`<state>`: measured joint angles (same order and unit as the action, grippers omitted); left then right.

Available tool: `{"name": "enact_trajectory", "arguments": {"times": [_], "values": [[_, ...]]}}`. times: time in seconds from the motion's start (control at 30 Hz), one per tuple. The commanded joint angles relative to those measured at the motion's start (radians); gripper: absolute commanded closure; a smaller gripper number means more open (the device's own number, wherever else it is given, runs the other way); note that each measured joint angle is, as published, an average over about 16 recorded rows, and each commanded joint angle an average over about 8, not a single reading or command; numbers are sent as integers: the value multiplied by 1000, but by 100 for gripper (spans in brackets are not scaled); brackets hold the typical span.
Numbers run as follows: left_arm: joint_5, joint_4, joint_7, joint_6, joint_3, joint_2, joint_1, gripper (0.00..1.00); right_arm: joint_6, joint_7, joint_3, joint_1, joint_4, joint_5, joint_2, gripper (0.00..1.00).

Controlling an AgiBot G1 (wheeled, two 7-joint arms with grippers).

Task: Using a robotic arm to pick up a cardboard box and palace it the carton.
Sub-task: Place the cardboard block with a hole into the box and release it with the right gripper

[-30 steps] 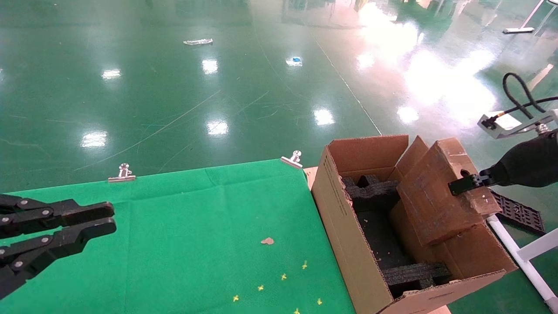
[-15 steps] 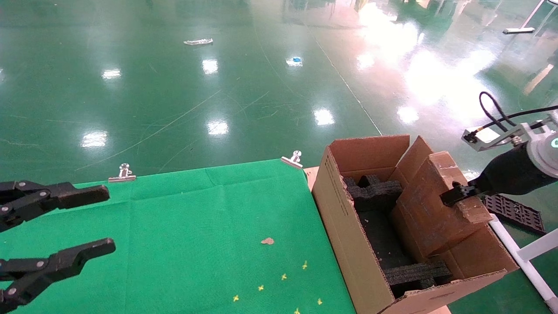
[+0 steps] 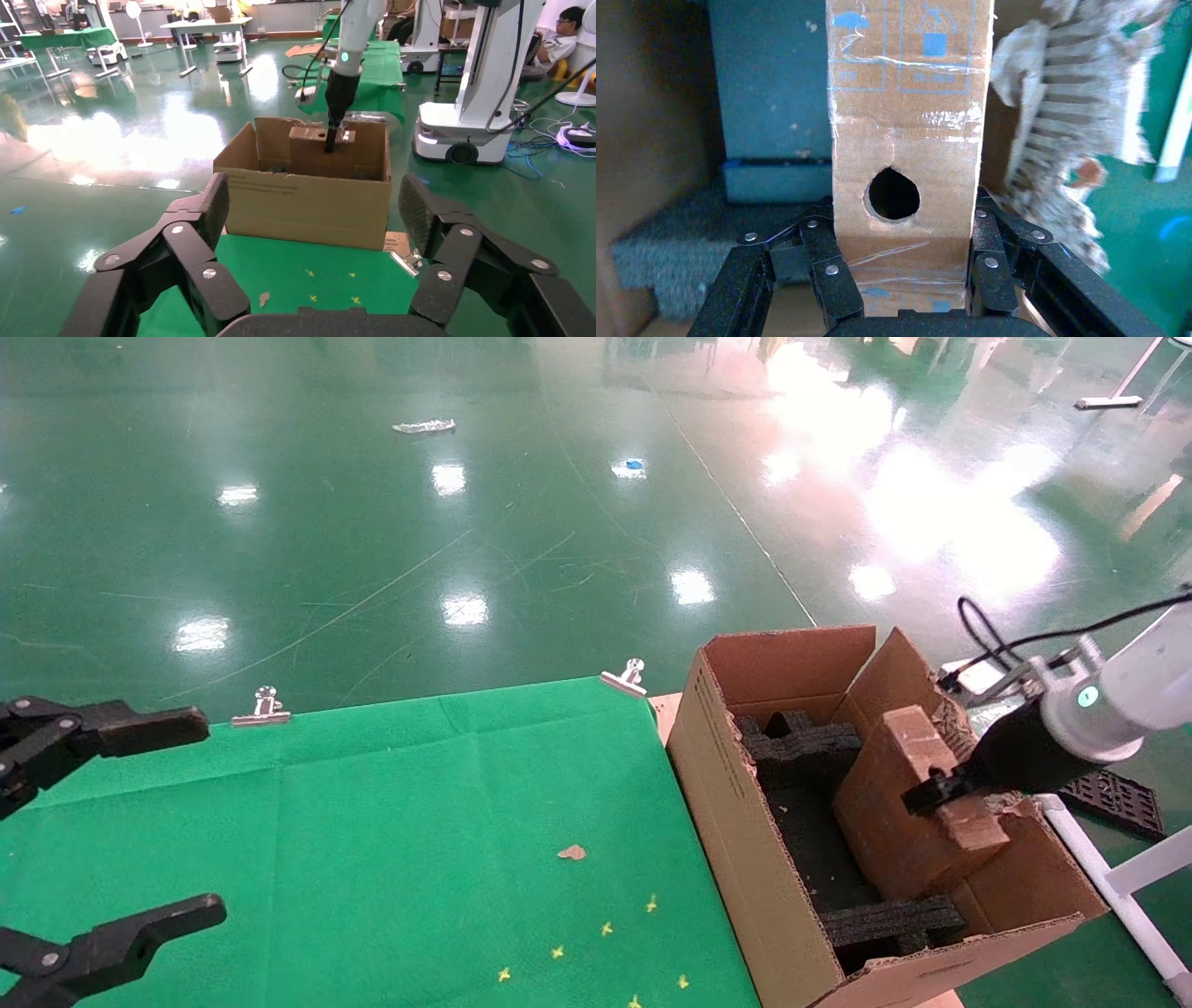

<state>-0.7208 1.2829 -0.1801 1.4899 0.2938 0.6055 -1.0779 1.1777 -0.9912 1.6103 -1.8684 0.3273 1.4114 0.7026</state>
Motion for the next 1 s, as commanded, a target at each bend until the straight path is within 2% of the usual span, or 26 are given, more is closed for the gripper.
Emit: {"name": "enact_trajectory", "arguments": {"times": [0.03, 0.27, 0.43, 0.47, 0.67, 0.73, 1.0], "values": [[0, 0, 0, 0, 0, 0, 0, 0, -29, 7, -9, 35, -19, -18, 9, 100], [0, 0, 0, 0, 1, 0, 0, 0, -159, 72, -47, 146, -26, -83, 15, 100], [1, 0, 0, 0, 1, 0, 0, 0, -220, 112, -65, 202, -31, -114, 16, 98], [1, 0, 0, 0, 1, 0, 0, 0, -227, 119, -68, 210, -33, -119, 17, 93], [1, 0, 1, -1, 1, 0, 0, 0, -239, 161, -80, 228, -40, -138, 15, 18], [1, 0, 1, -1, 1, -1, 0, 0, -234, 170, -81, 227, -44, -140, 14, 0], [1, 0, 1, -1, 2, -1, 0, 0, -205, 182, -80, 211, -70, -138, 21, 0]]}}
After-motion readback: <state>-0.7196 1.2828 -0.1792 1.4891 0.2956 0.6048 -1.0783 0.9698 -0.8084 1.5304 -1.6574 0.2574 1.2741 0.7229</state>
